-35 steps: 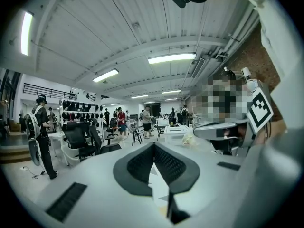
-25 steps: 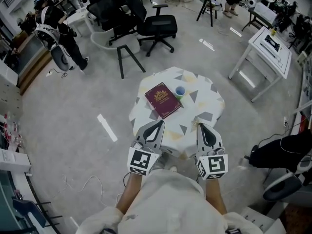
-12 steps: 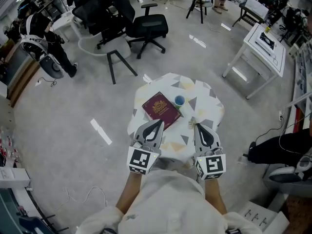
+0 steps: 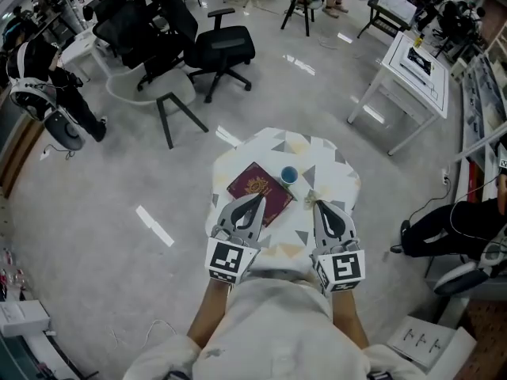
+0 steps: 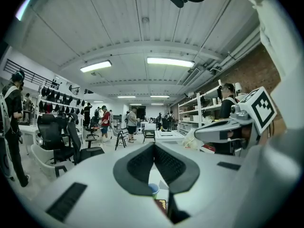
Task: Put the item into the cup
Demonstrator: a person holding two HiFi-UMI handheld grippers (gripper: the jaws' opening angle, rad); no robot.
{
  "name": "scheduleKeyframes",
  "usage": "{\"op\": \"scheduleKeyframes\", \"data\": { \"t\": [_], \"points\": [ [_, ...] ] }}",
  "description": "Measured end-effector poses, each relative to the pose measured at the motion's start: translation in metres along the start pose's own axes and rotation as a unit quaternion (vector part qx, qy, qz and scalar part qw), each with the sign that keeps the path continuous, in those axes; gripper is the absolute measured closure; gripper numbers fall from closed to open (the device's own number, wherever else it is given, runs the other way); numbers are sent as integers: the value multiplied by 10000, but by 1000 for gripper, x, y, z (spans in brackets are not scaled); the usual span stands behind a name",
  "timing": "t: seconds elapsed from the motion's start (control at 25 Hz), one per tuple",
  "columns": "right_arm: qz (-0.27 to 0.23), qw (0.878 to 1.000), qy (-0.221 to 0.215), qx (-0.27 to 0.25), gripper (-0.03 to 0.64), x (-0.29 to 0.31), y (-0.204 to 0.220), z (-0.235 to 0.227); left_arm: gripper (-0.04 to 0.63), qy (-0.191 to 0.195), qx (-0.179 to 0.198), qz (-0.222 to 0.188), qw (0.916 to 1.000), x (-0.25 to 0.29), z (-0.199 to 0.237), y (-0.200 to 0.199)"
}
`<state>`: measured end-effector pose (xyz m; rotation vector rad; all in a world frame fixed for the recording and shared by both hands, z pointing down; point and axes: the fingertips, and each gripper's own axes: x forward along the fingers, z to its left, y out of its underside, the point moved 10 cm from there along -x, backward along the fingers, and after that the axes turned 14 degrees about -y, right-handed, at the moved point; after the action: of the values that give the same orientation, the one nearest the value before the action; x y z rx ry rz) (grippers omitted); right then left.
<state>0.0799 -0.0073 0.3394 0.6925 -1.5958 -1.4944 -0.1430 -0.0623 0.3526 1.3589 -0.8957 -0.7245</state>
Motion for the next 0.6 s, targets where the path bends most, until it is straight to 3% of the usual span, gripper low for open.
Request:
{"op": "scheduleKeyframes", "data": {
  "t": [0.6],
  "points": [
    [48,10000,34,-51,612,31,7,-33,583,-87,-214,25,9997,38,18,17]
  ]
}}
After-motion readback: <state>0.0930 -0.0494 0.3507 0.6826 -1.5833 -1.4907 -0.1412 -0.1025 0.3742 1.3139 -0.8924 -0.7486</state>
